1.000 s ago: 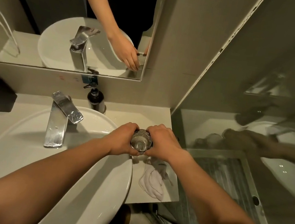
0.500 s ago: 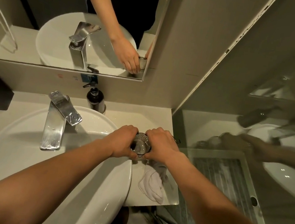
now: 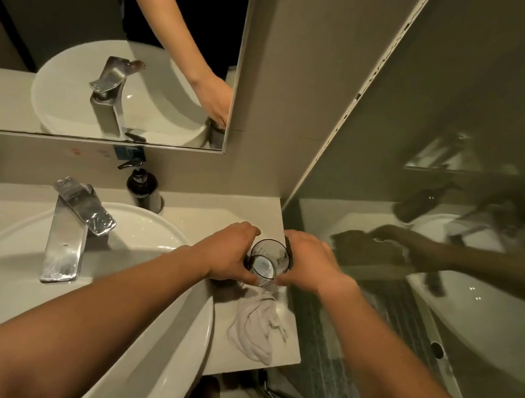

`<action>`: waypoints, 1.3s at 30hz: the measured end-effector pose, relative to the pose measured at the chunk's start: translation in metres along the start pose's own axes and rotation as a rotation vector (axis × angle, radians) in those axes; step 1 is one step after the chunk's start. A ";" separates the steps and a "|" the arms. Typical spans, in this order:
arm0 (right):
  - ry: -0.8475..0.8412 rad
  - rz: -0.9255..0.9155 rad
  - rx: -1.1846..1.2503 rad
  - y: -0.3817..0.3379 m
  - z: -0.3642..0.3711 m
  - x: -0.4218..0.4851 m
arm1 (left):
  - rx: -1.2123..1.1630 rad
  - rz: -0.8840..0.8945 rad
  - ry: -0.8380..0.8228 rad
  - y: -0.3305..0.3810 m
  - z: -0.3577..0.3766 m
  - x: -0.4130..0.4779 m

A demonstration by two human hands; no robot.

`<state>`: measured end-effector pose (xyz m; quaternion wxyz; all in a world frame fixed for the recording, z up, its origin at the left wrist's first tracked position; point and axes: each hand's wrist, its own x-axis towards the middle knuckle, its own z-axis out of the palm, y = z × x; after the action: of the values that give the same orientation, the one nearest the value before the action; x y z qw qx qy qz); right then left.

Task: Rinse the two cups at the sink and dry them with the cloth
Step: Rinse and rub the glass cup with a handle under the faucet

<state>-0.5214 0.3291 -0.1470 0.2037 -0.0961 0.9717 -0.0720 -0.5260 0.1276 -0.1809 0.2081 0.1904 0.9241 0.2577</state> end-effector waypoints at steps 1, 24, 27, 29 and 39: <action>-0.005 0.011 0.003 0.002 0.002 0.000 | 0.012 -0.002 -0.003 0.004 0.004 0.004; 0.134 -0.091 0.072 -0.034 -0.067 -0.027 | -0.084 0.030 0.193 0.041 -0.065 -0.038; 0.117 -0.204 0.048 -0.064 -0.075 -0.036 | -0.097 -0.029 0.255 0.036 -0.076 -0.082; 0.104 -0.297 0.025 -0.085 -0.071 -0.042 | -0.113 -0.079 0.293 0.027 -0.074 -0.113; -0.146 -0.628 -0.094 -0.178 0.001 -0.050 | -0.314 -0.376 0.404 -0.030 -0.003 -0.233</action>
<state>-0.4485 0.1669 -0.0970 0.2361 -0.4054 0.8796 -0.0791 -0.3390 -0.0038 -0.1286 0.0914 -0.0731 0.9147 0.3868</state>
